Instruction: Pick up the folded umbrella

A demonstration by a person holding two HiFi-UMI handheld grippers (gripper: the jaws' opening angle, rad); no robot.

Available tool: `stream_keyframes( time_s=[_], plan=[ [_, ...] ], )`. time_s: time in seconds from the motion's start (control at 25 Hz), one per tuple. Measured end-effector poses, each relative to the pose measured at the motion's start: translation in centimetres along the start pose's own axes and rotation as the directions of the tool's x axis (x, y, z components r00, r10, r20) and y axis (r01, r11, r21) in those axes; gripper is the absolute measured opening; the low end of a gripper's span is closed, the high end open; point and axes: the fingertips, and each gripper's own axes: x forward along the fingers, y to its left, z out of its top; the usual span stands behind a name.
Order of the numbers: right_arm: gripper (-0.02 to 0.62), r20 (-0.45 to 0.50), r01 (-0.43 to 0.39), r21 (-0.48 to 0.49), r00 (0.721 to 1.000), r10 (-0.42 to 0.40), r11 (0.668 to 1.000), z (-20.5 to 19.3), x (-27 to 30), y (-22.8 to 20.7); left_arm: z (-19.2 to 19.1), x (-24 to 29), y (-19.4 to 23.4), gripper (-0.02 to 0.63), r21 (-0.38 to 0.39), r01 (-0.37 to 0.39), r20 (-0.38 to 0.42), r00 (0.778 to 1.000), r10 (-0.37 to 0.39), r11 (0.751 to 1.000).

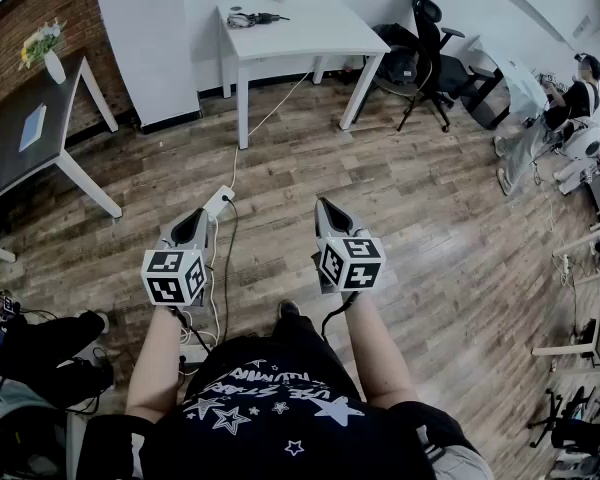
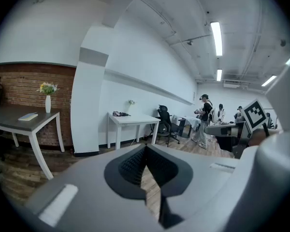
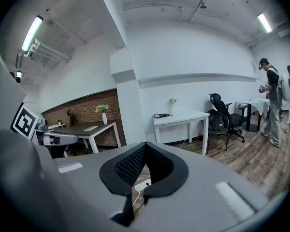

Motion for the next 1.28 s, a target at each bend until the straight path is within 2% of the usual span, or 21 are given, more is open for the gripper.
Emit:
stream_keyframes(
  time_s=[0.52,0.76,1.0,1.28],
  plan=[
    [0.015,0.003,0.016,-0.015,1.0,-0.016,1.0,0.1,0.0,0.9,0.2,0.7,0.4,0.003,-0.006,0.041,0.003,0.999,-0.041,0.999],
    [0.015,-0.005,0.042,0.009,0.999,-0.042,0.999,-0.9,0.0,0.8,-1.2,0.9,0.3,0.003,-0.014,0.063,-0.028,0.998,-0.064,0.998],
    [0.017,0.012,0.077,0.06,0.997,-0.077,0.995,-0.9,0.3,-1.9,-1.3,2.4,0.6,0.003,-0.017,0.069,-0.048,0.996,-0.07,0.997],
    [0.017,0.006,0.054,0.082,0.998,-0.055,0.995,-0.5,5.9,-5.2,-1.0,7.7,1.9,0.003,-0.022,0.041,-0.069,0.997,-0.043,0.999]
  ],
)
